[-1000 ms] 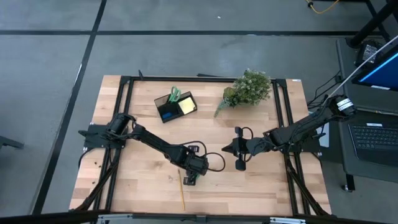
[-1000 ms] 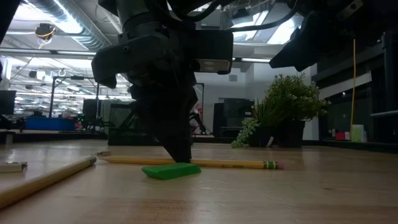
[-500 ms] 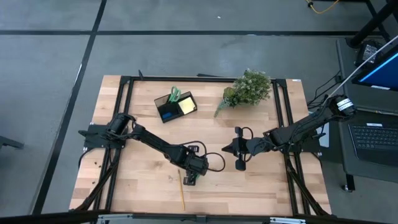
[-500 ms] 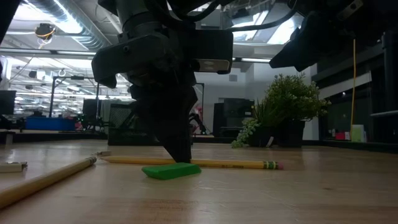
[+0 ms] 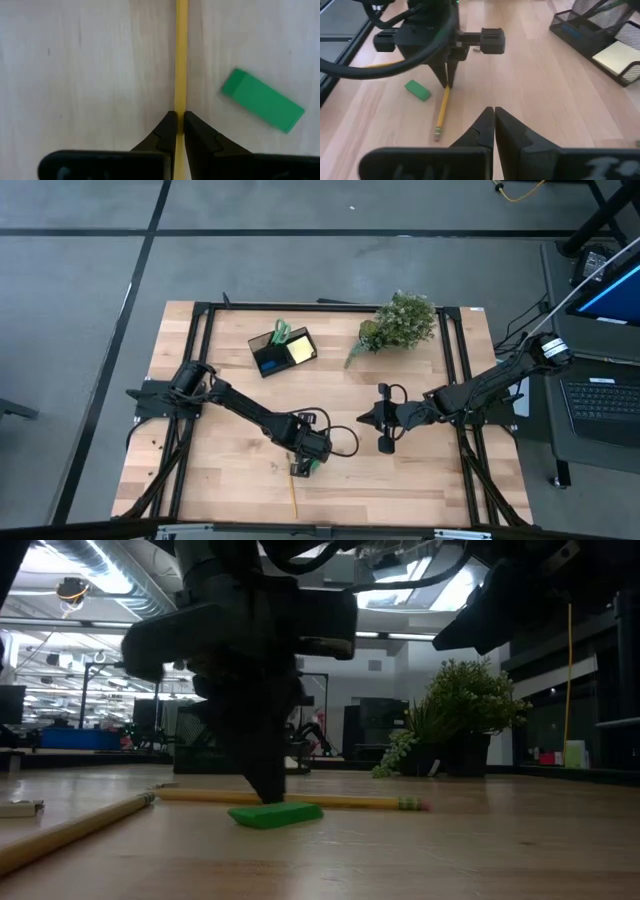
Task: Pick and place office supplies into organizer
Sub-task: Put the top yellow pencil into the desk organizer
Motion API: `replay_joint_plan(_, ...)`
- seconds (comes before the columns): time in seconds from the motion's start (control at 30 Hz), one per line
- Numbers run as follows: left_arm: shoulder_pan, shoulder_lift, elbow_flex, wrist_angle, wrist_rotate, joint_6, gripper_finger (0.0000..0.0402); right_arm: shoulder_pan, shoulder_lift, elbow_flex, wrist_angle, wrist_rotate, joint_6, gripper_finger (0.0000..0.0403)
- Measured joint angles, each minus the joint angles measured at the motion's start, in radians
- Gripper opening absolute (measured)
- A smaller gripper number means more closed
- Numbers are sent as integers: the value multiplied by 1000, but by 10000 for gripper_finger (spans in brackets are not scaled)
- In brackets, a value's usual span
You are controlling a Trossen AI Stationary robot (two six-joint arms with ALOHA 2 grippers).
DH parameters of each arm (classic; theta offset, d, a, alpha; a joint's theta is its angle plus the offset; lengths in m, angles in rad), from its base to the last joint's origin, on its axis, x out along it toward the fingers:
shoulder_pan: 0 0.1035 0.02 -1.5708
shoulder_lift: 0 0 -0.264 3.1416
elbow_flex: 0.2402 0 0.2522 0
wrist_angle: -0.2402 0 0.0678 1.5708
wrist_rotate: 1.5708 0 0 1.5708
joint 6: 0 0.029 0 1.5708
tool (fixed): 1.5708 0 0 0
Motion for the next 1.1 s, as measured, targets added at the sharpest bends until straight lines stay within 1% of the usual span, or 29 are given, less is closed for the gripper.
replay_joint_plan(0.2,1,-24,-4,-53,-33,0,20,0,0,0,3,18,0,17)
replay_joint_plan(0.47,8,-72,-2,-54,-70,0,20,0,0,0,3,21,0,16)
replay_joint_plan(0.6,9,-110,0,-67,-114,4,20,0,0,0,0,21,0,16)
replay_joint_plan(0.9,19,-248,0,-127,-259,48,20,0,0,0,-1,21,0,16)
replay_joint_plan(1.1,55,-368,2,-126,-325,107,20,0,0,0,-1,20,0,16)
